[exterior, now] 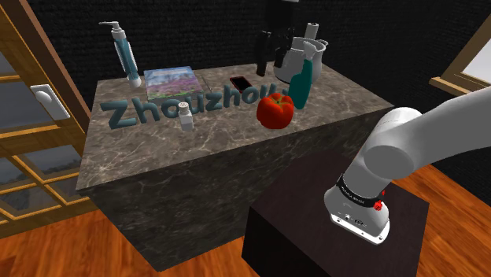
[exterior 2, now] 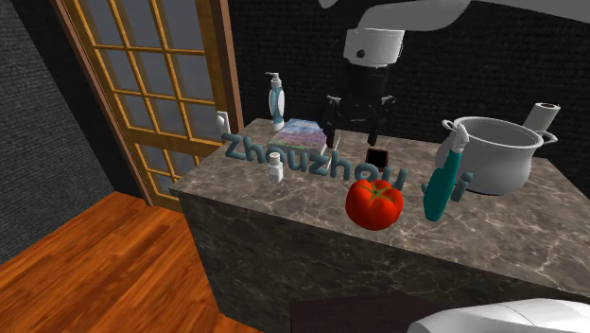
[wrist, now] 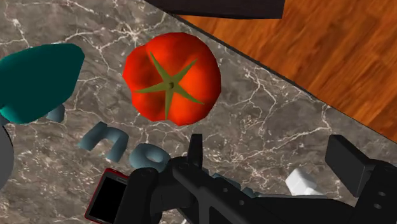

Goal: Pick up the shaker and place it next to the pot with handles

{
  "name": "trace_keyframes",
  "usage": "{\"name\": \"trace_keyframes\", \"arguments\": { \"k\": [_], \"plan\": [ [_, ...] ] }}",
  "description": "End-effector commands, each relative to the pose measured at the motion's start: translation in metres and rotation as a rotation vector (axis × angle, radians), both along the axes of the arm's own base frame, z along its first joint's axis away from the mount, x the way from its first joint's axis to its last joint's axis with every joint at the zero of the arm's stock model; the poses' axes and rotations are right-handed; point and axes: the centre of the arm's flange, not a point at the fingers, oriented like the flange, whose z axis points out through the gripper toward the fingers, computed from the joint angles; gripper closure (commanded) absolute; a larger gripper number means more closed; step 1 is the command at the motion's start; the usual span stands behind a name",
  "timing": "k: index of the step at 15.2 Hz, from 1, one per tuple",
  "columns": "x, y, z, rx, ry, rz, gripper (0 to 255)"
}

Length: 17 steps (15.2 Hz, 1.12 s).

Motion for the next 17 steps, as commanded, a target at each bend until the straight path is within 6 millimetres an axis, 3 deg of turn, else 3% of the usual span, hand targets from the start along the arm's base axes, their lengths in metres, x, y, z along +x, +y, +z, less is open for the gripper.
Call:
{"name": "trace_keyframes", "arguments": {
  "k": [1,17],
  "plan": [
    [0.015,0.019,-0.013,-0.004,-0.014,0.0,0],
    [0.142,0.156,-0.1,-0.05,-0.112,0.0,0]
  ]
}}
